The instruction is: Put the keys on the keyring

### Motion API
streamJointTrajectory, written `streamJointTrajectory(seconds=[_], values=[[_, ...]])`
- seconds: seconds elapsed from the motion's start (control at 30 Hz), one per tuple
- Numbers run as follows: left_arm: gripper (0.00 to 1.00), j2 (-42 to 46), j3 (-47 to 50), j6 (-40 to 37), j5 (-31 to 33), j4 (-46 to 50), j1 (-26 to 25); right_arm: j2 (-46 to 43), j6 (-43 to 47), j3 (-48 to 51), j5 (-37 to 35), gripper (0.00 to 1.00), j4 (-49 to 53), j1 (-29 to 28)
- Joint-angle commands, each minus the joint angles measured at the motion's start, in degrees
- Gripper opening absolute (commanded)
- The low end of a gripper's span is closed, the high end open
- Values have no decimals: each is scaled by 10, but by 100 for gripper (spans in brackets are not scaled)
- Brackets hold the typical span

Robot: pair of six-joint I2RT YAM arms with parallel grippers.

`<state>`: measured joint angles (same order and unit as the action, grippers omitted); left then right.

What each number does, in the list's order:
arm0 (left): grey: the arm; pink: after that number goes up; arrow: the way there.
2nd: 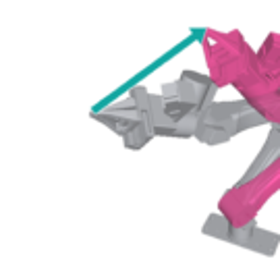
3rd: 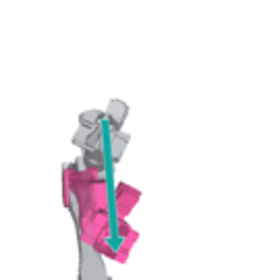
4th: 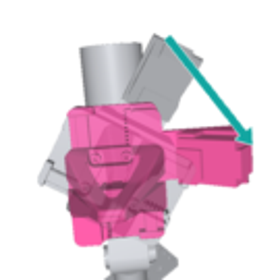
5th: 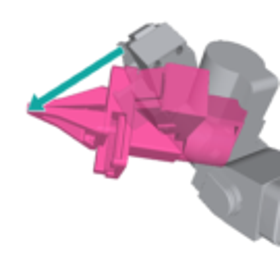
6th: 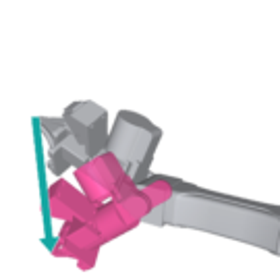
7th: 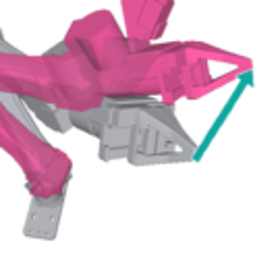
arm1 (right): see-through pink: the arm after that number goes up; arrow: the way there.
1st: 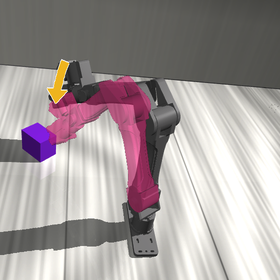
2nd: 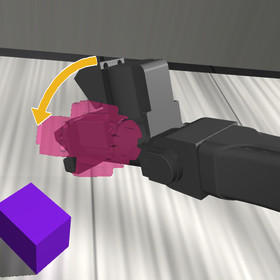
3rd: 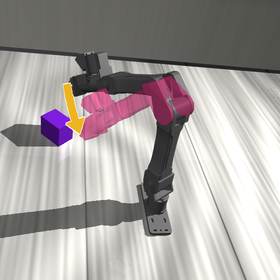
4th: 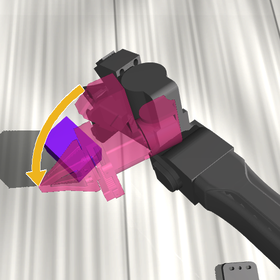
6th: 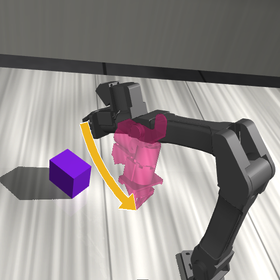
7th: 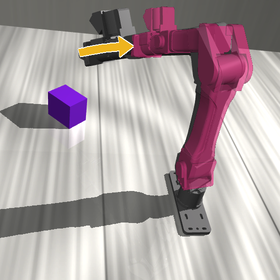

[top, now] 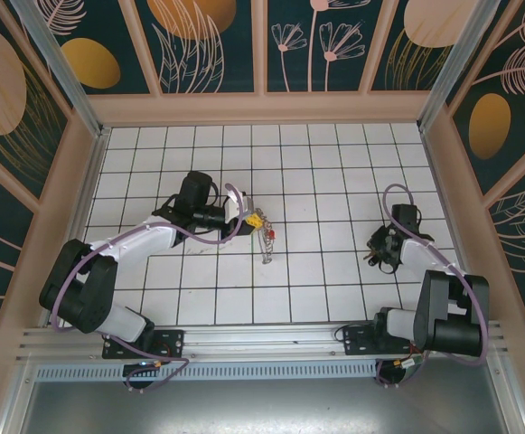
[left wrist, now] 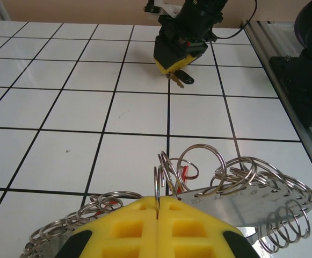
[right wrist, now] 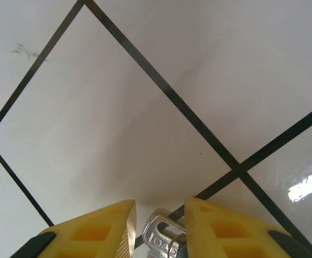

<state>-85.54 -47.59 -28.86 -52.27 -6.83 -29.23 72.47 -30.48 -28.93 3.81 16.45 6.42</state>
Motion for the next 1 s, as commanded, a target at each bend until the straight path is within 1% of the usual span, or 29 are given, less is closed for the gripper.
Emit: streamJointTrajectory(seconds=[0.0,0.27,0.37,0.4,0.43,0.53,0.6,0.67,0.8,0.97], values=[[0,-2,-17,-15,-25,1,-2,-11,-15,-9,-15,31,49,-8],[0,-2,-17,-17,-24,4,-1,-12,-43,-6,-14,34,73,-34],[0,0,-17,-19,-23,8,-2,-24,-63,-8,-32,35,89,-57],[0,1,-16,-21,-21,9,-2,-29,-66,-7,-43,37,93,-60],[0,2,-16,-21,-21,9,-2,-33,-72,-5,-55,38,95,-58],[0,2,-18,-22,-21,10,-2,-37,-70,-4,-57,41,85,-47],[0,1,-18,-22,-22,11,-2,-35,-68,-7,-58,42,86,-44],[0,2,-18,-23,-21,12,-2,-34,-66,-6,-50,42,85,-45],[0,4,-18,-23,-21,13,-2,-43,-71,12,1,40,76,-47],[0,6,-17,-24,-21,13,-2,-72,-101,33,23,40,70,-70]])
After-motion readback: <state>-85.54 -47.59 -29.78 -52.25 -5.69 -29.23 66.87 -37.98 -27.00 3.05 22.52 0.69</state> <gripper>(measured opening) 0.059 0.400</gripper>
